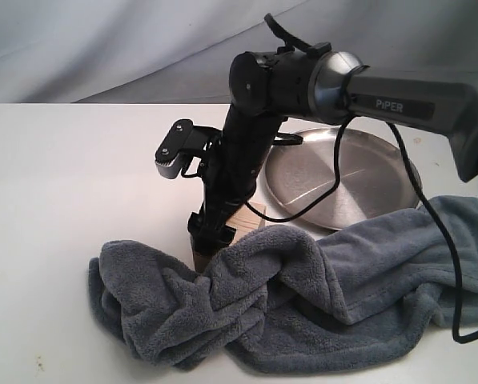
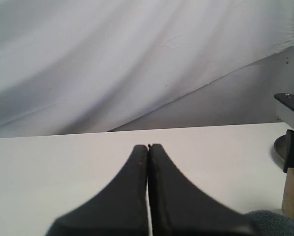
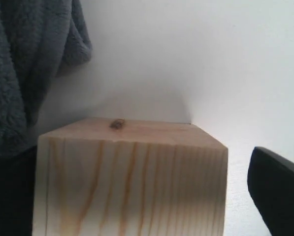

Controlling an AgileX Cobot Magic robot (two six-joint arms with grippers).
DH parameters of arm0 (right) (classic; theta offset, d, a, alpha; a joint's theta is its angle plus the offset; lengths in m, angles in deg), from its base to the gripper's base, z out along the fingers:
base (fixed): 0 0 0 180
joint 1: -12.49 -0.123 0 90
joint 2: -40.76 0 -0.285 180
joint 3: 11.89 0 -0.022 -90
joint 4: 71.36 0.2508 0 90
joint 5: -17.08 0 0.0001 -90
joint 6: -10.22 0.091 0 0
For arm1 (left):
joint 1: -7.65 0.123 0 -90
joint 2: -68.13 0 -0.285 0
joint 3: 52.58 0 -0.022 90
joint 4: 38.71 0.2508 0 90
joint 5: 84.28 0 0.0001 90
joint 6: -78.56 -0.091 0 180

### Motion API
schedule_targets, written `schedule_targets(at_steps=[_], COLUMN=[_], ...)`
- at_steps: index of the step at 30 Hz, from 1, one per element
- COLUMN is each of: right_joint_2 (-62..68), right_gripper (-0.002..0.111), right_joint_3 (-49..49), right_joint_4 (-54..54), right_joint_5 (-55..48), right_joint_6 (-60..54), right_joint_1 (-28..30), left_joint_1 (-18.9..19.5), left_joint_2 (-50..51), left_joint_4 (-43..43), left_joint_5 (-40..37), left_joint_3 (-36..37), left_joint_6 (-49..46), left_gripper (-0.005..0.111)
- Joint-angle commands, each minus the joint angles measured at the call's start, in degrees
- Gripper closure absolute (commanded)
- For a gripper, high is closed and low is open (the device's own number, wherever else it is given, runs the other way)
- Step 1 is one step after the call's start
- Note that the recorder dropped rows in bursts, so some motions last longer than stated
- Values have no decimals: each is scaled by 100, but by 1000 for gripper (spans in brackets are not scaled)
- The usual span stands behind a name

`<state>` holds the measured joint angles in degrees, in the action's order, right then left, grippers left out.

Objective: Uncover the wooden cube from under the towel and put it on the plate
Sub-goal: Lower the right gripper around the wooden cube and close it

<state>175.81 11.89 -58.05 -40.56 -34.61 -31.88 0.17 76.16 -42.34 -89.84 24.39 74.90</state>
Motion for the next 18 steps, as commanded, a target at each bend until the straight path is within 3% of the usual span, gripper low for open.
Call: schedule_targets(at_steps=[1, 9, 15, 18], right_joint_2=[23, 23, 23, 23], right_gripper=[5, 10, 34, 41], right_joint_3=[43, 43, 43, 43], right_joint_4=[-43, -43, -43, -43], right_joint_5=[6, -19, -88, -131], right_joint_6=[149, 486, 486, 475], right_joint_1=[46, 46, 46, 46], left_joint_1=[12, 12, 12, 12], left_joint_2=[-24, -24, -24, -24], left_joint_4=[-14, -14, -14, -14], left_joint_5=[62, 62, 62, 62], left_joint_3=[25, 25, 25, 25], left_joint_6=[13, 13, 13, 13], left_gripper=[107, 107, 107, 107])
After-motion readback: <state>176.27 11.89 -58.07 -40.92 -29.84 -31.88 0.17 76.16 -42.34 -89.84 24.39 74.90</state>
